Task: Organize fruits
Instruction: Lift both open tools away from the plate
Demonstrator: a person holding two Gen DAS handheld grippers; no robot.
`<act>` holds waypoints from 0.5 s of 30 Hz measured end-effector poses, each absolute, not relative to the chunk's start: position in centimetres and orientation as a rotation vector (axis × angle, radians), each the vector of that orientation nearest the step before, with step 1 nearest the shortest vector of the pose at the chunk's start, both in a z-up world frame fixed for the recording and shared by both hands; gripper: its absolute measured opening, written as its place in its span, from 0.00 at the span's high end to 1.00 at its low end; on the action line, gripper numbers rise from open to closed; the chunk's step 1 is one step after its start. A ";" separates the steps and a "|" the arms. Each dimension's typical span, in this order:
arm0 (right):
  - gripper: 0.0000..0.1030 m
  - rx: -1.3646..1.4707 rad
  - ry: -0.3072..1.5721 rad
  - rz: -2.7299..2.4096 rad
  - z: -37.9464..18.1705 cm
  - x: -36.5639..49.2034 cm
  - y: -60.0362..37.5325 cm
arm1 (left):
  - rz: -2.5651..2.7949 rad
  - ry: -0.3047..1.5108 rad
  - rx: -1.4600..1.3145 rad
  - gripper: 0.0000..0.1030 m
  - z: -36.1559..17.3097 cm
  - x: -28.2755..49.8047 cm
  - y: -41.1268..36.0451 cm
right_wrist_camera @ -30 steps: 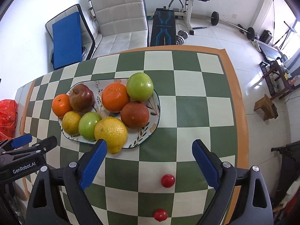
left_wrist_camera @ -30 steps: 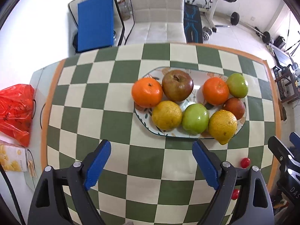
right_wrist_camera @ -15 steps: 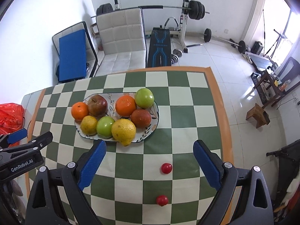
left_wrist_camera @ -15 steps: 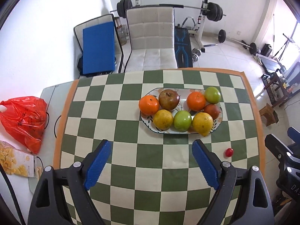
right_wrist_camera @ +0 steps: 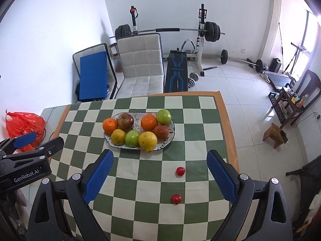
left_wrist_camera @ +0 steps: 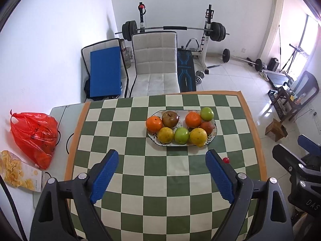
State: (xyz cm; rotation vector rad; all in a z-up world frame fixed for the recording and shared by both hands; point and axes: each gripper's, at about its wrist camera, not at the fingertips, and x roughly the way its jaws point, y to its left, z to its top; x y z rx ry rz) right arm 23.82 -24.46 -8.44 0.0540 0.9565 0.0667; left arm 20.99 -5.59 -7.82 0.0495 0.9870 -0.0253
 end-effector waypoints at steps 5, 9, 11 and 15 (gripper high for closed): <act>0.07 0.057 0.916 0.078 -6.1 21.7 -24.3 | -0.022 0.979 0.033 0.14 -7.6 20.1 -5.6; 0.07 0.063 0.907 0.081 -5.7 21.1 -24.2 | -0.014 0.990 0.026 0.14 -8.1 20.0 -5.8; 0.07 0.068 0.915 0.087 -5.8 21.1 -24.2 | -0.008 1.001 0.024 0.14 -8.5 20.2 -5.9; 0.07 0.123 0.934 0.110 -6.9 21.9 -25.0 | 0.029 1.024 0.057 0.02 -10.6 21.6 -6.6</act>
